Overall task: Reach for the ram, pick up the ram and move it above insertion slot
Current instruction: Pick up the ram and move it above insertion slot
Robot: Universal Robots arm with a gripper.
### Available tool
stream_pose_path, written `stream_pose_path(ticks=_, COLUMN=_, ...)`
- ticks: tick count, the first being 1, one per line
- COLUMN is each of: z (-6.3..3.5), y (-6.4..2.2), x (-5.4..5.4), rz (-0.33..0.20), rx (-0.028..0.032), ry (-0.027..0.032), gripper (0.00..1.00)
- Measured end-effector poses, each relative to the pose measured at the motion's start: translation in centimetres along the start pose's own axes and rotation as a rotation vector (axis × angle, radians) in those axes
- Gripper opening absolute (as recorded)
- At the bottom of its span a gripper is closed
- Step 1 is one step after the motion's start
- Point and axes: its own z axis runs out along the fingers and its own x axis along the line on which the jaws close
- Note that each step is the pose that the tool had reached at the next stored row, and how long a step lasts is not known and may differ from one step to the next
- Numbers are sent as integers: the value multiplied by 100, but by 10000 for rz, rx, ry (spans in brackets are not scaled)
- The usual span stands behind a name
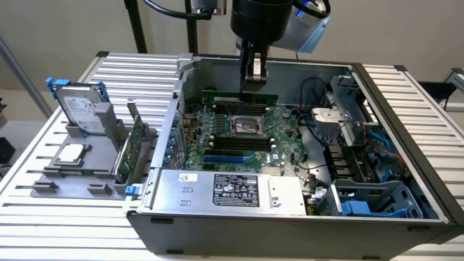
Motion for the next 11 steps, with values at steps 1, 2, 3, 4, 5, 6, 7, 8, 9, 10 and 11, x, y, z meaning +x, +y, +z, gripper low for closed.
stream_pose_path(ticks=1, z=4, y=-29, x=-2, rz=8, rx=1, ry=-1, gripper=13)
stream_pose_path(ticks=2, z=7, y=-59, x=-4, rz=16, rx=1, ry=-1, gripper=13)
stream_pose_path(ticks=3, z=8, y=-80, x=-4, rz=27, rx=1, ry=-1, gripper=13)
stream_pose_path(ticks=4, z=8, y=-90, x=-3, rz=32, rx=2, ry=-1, gripper=13)
stream_pose_path(ticks=5, z=8, y=-93, x=-3, rz=33, rx=2, ry=-1, gripper=13)
stream_pose_path(ticks=6, z=8, y=-93, x=-3, rz=33, rx=1, ry=-1, gripper=13)
stream_pose_path(ticks=7, z=8, y=-93, x=-4, rz=34, rx=1, ry=-1, gripper=13)
stream_pose_path(ticks=8, z=8, y=-94, x=-4, rz=34, rx=0, ry=-2, gripper=13)
stream_pose_path(ticks=9, z=8, y=-94, x=-4, rz=33, rx=0, ry=-2, gripper=13)
stream_pose_path(ticks=10, z=8, y=-94, x=-4, rz=33, rx=-1, ry=-2, gripper=13)
stream_pose_path(ticks=11, z=8, y=-94, x=-4, rz=34, rx=-1, ry=-1, gripper=13)
